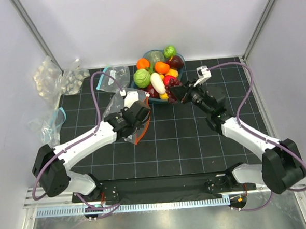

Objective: Place the food in the zip-top bag and seal the zipper
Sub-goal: Place the fake fruit in the zipper food storage bag.

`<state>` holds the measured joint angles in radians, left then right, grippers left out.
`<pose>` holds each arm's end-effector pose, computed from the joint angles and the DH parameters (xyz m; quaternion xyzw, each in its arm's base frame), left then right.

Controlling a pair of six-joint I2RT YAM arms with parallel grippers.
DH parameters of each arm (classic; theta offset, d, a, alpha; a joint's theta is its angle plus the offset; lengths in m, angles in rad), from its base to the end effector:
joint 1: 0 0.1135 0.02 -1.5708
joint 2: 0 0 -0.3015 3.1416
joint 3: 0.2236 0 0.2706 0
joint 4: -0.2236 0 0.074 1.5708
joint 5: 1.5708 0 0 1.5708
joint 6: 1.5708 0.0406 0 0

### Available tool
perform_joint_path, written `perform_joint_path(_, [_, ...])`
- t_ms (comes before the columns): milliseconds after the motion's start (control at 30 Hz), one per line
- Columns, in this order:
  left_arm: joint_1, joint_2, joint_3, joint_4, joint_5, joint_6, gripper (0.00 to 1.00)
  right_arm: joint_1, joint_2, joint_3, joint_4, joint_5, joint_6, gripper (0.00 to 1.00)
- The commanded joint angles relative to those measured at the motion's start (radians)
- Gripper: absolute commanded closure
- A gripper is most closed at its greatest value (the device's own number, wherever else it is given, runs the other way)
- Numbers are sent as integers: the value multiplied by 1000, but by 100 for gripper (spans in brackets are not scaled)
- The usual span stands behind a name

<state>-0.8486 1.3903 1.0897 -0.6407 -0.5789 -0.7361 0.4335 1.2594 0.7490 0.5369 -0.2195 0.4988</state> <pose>0.2145 -0.2099 0.3020 -0.0370 0.9148 -0.0207 0.4016 0.2692 0.1344 0.3270 -0.0558 0.6957 0.3883 0.6018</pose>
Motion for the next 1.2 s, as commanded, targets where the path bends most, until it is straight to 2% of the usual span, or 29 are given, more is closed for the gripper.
perform_joint_path(0, [0,27,62,15,-19,27,100,24,-106,-16,95,-75,1,89])
perform_joint_path(133, [2,96,145,-20,31,37,100,47,-236,-28,35,-107,-16,90])
perform_joint_path(400, [2,167,294,-59,281,27,100,71,-426,-33,-35,-146,-5,90])
perform_joint_path(867, [2,148,398,-42,611,-29,99,71,-466,-36,-46,-146,7,91])
perform_joint_path(1167, [2,147,411,-5,683,-57,100,71,-445,-36,-22,-172,26,91])
